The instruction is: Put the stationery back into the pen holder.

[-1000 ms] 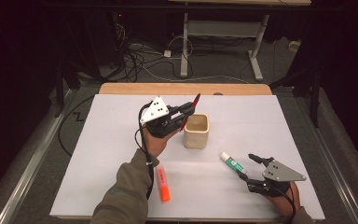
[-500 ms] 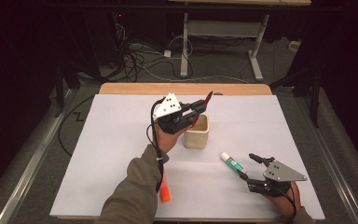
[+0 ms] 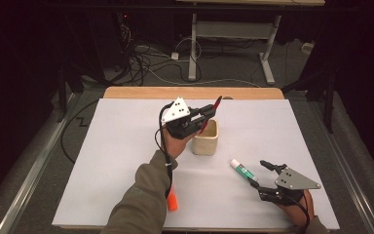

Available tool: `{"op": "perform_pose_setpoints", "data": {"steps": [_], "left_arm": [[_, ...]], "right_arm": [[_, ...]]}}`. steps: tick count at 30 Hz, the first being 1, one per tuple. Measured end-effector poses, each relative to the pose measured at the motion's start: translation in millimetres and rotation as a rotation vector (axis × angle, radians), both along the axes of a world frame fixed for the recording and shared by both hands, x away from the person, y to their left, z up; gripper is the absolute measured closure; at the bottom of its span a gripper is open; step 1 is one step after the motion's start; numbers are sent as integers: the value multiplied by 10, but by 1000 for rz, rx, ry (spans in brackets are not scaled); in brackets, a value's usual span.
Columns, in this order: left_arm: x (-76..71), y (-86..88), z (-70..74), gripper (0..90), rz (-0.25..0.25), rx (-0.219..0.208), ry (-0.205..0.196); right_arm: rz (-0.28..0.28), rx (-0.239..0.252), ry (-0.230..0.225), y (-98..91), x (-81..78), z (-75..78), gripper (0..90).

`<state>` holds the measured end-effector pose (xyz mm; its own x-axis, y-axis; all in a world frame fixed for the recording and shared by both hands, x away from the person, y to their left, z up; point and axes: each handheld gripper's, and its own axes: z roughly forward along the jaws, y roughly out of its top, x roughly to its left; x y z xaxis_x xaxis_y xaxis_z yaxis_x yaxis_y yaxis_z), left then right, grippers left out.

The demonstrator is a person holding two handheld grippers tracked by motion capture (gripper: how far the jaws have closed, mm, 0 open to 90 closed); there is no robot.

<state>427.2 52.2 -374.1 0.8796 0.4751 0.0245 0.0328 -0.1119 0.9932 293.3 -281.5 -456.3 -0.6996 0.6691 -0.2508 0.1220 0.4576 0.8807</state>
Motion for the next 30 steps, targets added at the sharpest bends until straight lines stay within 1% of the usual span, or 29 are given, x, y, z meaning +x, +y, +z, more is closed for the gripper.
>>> {"op": "perform_pose_setpoints", "data": {"steps": [4,6,13,15,22,27,30], "left_arm": [[15,-21,-31,774,-5,11,8],[18,-42,-50,774,-5,32,9],[28,-48,-118,774,0,50,28],[28,-49,-137,773,2,62,32],[31,0,-230,773,15,75,55],[32,24,-267,773,20,85,66],[31,25,-283,773,25,102,68]], "right_arm": [[2,0,-1,-2,0,1,314],[2,-1,-1,0,-1,1,313],[2,-1,-1,-5,-1,2,314],[0,-4,-3,-5,-1,1,314],[-2,-6,-2,-4,2,-2,314],[0,-9,-1,0,2,-3,314],[0,-7,-1,0,3,-4,314]]}}
